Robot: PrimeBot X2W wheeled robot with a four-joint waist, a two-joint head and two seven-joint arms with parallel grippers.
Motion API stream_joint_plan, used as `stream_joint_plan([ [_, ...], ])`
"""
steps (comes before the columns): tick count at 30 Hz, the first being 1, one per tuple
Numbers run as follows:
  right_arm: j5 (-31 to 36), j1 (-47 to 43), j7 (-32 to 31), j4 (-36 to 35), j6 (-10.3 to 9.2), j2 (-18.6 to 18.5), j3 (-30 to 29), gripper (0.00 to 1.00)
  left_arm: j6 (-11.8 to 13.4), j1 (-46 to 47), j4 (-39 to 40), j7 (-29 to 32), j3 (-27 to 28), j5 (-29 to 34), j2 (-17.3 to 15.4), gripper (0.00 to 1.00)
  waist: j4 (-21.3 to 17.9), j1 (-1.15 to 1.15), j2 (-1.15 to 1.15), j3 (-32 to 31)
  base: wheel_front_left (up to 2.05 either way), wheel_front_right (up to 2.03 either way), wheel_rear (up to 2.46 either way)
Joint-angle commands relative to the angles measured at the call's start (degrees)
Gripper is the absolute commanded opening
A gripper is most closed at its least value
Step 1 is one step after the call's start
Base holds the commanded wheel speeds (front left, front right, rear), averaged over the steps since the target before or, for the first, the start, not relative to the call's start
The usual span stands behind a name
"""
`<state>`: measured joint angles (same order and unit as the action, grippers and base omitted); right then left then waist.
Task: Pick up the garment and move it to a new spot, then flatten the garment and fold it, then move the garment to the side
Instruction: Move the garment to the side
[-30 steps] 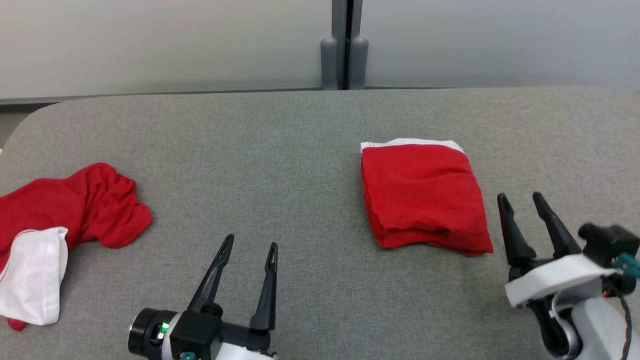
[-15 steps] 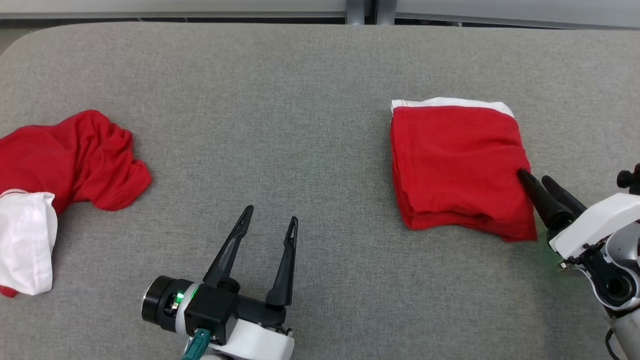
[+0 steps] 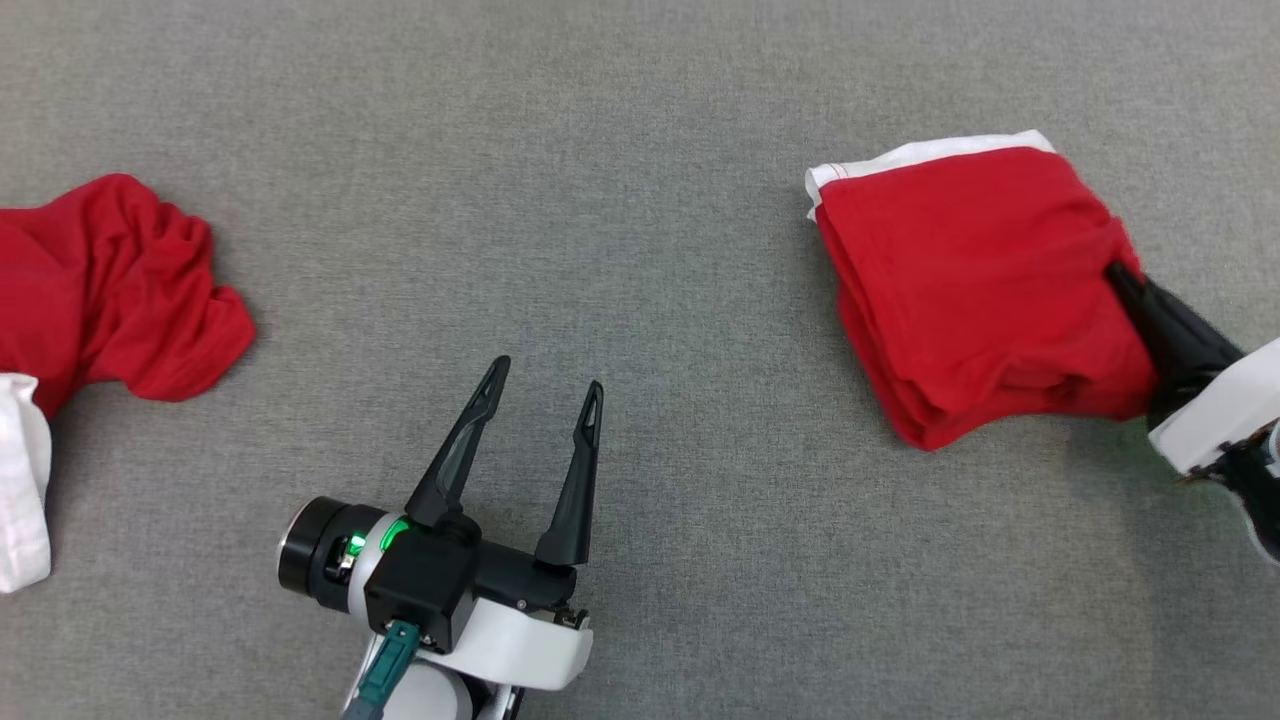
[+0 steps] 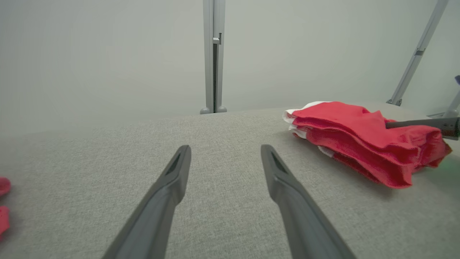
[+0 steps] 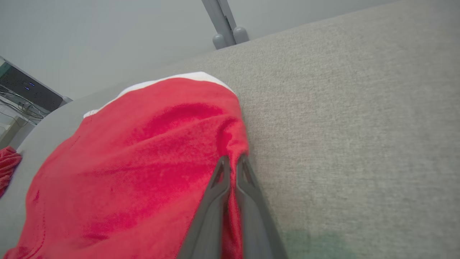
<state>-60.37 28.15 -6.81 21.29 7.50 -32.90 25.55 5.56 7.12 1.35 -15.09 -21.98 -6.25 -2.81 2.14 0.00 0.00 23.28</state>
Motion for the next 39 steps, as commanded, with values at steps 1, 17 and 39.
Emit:
stream_joint_plan([
  [1,1.7,1.4,1.4,-0.4,-0.02,-2.0,0.3,0.0,-0.4,1.5,0.6,-0.1,0.4,0.7,-0.2,1.0,-1.3,0.0,0.0,2.0,0.0,0.0,0.0],
  [17,15.8,11.2,11.3,7.5,-0.04,-15.2,-4.5,0.0,-5.0,9.2,9.1,-0.1,-2.6,8.0,-2.9,1.0,-11.5,0.0,0.0,14.8,0.0,0.0,0.0],
  [39,39.4,22.4,21.4,24.0,-0.06,-11.7,-12.9,1.0,-3.5,11.8,10.9,-0.1,-5.7,6.5,-3.9,1.0,-9.8,0.0,0.0,13.4,0.0,0.0,0.0],
])
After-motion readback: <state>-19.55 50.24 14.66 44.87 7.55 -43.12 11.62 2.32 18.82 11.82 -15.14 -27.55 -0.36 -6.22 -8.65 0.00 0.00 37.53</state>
